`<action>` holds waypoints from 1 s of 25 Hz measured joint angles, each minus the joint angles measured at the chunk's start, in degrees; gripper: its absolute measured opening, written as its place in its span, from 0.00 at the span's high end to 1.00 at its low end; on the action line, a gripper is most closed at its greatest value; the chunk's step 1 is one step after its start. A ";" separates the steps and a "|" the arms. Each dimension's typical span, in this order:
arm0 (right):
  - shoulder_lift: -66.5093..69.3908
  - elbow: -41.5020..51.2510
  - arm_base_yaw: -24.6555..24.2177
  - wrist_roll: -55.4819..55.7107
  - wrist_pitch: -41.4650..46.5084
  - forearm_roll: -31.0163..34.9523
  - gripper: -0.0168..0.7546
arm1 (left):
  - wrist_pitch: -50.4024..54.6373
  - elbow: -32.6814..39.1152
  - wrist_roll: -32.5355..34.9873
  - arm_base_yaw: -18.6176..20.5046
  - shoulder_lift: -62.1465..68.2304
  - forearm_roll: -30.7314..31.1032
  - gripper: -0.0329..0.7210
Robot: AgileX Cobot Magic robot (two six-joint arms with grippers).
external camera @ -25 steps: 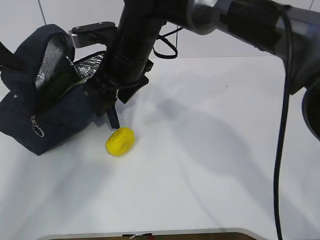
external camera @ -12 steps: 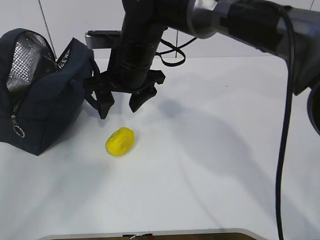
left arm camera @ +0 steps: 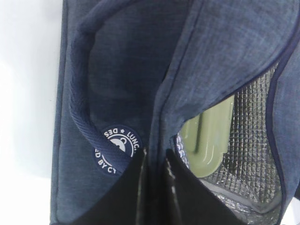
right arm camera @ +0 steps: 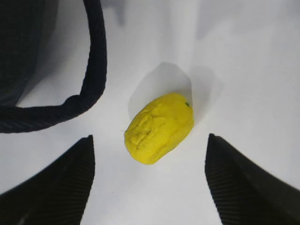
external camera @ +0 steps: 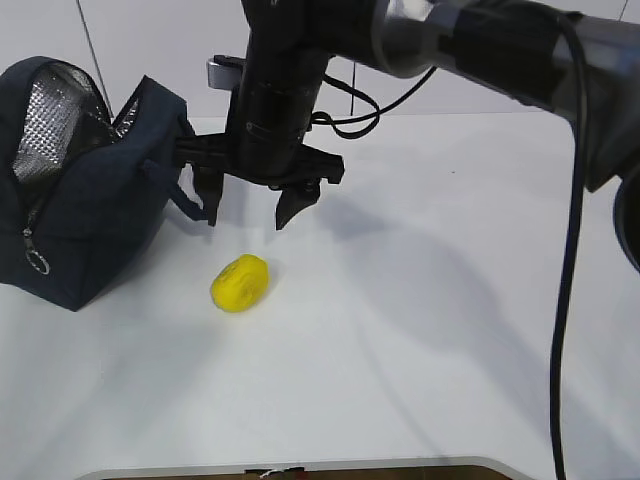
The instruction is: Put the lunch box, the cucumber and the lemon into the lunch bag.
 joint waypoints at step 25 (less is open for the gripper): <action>6.19 0.22 2.10 15.00 -0.10 -1.56 0.23 | 0.00 0.00 0.00 0.00 0.00 -0.14 0.95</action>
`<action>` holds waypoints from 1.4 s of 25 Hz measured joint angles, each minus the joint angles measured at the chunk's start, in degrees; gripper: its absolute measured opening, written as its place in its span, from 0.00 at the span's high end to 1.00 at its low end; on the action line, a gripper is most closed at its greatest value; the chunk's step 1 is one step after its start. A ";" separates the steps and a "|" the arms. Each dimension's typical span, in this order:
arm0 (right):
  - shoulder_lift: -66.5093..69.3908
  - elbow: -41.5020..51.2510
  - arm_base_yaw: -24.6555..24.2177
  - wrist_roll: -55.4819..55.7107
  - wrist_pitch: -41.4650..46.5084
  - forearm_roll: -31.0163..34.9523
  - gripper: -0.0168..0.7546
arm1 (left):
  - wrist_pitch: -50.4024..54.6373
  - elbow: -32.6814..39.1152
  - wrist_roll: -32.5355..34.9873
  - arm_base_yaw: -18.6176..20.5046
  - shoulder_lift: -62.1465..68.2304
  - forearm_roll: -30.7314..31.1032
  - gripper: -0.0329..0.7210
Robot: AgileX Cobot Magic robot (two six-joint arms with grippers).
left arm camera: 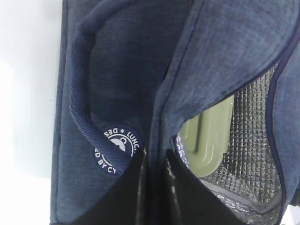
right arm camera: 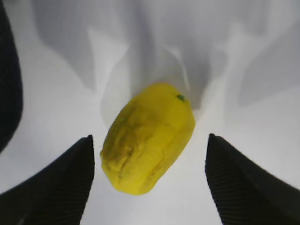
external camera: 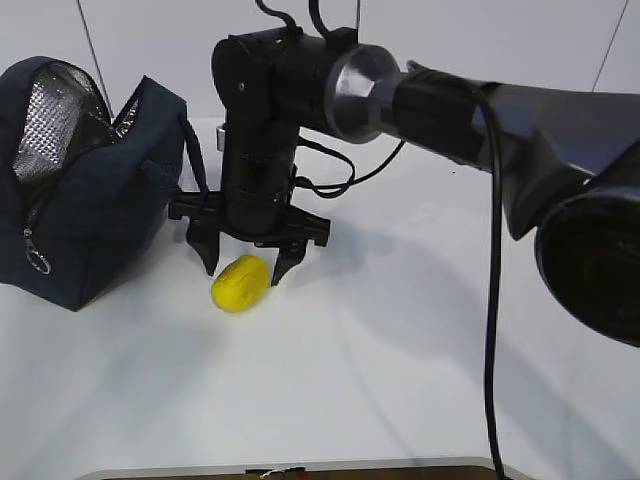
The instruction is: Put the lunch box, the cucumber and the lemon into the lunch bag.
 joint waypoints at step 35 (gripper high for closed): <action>1.32 0.00 0.00 -19.55 -0.76 7.91 0.55 | 0.68 0.00 0.00 0.00 0.00 0.00 0.95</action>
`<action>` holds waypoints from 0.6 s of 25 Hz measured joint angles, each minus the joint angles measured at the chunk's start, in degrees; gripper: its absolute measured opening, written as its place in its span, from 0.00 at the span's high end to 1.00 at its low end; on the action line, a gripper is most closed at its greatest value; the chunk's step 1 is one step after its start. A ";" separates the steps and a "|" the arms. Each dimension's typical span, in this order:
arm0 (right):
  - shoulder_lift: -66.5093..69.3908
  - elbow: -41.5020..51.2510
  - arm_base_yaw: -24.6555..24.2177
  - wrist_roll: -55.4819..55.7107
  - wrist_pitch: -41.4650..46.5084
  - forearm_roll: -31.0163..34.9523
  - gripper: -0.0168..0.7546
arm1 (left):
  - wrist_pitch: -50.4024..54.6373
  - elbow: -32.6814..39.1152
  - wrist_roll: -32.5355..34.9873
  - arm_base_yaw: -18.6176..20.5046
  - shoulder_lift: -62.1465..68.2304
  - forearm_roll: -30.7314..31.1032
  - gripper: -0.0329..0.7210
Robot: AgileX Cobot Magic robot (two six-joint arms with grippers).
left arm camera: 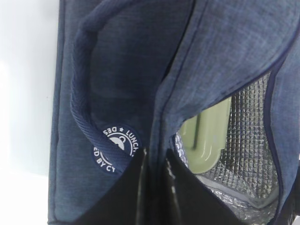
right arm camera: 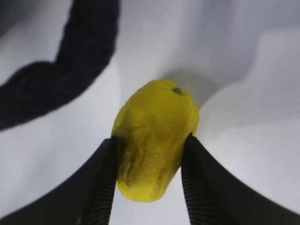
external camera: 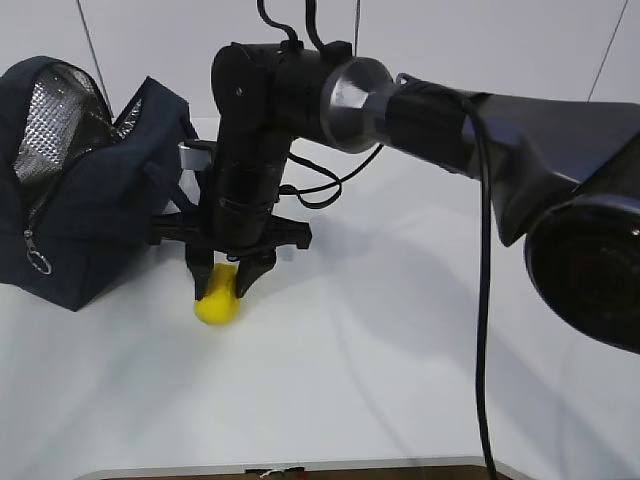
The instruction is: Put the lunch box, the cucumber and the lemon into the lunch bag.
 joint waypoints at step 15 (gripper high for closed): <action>-11.41 0.00 0.05 -4.26 0.52 2.62 0.56 | 0.10 0.00 0.00 0.00 0.00 0.00 0.95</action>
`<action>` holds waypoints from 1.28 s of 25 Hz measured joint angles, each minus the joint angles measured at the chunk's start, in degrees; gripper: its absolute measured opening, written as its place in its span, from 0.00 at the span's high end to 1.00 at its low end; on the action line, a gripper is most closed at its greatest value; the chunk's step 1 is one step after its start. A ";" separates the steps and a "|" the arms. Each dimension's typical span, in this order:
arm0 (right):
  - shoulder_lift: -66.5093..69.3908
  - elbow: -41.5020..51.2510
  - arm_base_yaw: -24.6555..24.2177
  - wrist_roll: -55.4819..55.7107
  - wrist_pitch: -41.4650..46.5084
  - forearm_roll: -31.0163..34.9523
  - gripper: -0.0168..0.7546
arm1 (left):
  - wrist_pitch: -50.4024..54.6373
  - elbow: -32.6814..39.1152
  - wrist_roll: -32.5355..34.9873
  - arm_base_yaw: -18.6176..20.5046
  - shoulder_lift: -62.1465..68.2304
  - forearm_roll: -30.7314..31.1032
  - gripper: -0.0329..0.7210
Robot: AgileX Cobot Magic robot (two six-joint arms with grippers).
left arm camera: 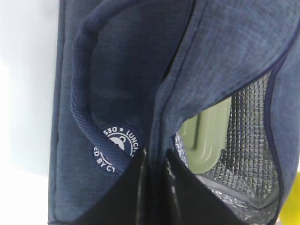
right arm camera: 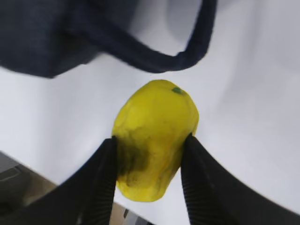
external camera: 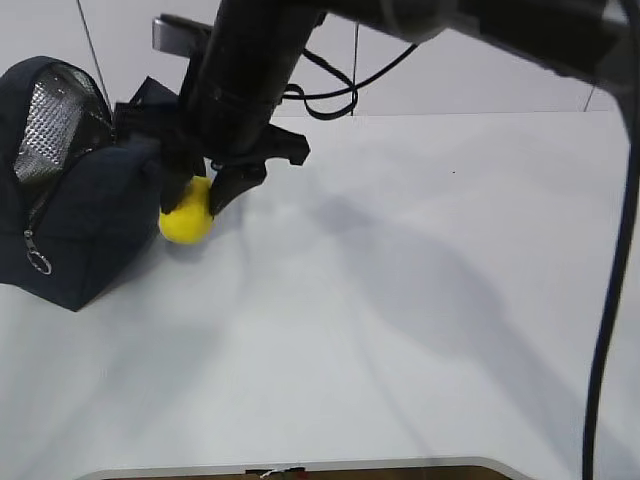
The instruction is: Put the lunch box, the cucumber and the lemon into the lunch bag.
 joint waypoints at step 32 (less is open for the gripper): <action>6.06 -2.30 0.00 -4.58 -38.23 8.67 0.53 | 1.47 0.00 0.00 0.00 0.00 -5.99 0.95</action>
